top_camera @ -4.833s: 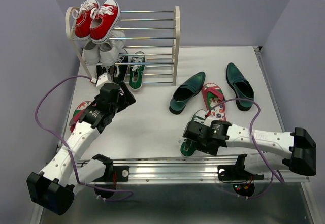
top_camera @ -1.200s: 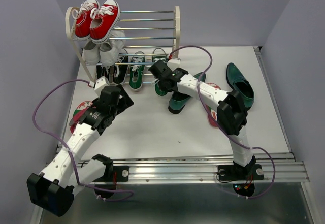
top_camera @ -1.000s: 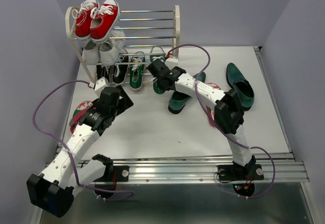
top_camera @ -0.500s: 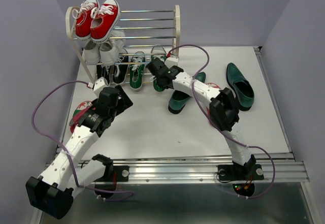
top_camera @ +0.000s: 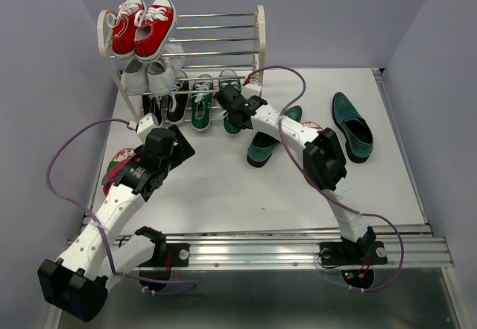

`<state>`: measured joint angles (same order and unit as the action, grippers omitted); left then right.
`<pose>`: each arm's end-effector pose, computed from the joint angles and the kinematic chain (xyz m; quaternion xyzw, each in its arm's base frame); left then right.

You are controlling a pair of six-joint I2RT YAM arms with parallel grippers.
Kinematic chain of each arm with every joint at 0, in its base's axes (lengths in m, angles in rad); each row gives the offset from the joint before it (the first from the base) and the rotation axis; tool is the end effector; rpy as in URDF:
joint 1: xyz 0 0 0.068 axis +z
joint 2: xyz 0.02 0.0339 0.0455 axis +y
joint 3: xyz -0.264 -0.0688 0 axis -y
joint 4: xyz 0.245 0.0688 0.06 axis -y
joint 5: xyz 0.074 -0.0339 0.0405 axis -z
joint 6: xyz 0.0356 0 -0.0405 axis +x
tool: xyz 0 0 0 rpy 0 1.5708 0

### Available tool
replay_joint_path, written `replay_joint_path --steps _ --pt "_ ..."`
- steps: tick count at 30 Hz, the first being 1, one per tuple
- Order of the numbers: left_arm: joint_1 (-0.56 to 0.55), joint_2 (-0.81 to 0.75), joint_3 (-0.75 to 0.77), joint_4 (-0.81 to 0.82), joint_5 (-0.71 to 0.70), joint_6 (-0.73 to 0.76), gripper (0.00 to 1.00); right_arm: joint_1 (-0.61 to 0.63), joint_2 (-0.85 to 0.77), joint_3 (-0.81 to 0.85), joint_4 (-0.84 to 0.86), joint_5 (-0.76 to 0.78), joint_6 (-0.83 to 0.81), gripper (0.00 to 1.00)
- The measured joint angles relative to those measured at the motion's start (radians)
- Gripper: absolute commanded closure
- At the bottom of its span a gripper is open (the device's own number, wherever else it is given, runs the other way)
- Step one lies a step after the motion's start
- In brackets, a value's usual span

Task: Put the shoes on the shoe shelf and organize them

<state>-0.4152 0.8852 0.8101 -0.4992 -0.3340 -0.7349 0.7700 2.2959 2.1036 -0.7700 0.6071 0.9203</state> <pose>0.1804 -0.0668 0.3008 -0.2163 0.8425 -0.1338 0.4749 0.3774 0.3377 0.2384 0.1576 0.9012 0.0246 0.4030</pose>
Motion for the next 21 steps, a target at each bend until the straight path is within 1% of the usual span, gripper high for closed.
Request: replay_joint_path --steps 6,13,18,21 --pt "0.0 0.0 0.0 0.0 -0.003 -0.003 0.01 -0.006 0.024 0.009 0.0 0.014 0.007 0.9" --pt "0.0 0.0 0.0 0.0 -0.007 -0.003 0.01 -0.006 0.028 0.009 0.02 0.046 0.054 0.88" --pt "0.0 0.0 -0.001 0.0 -0.007 -0.003 0.01 -0.007 0.028 0.007 0.039 0.077 0.071 0.9" --pt "0.0 0.0 -0.001 0.0 -0.007 -0.004 0.01 -0.007 0.028 -0.011 0.077 0.108 0.07 0.92"
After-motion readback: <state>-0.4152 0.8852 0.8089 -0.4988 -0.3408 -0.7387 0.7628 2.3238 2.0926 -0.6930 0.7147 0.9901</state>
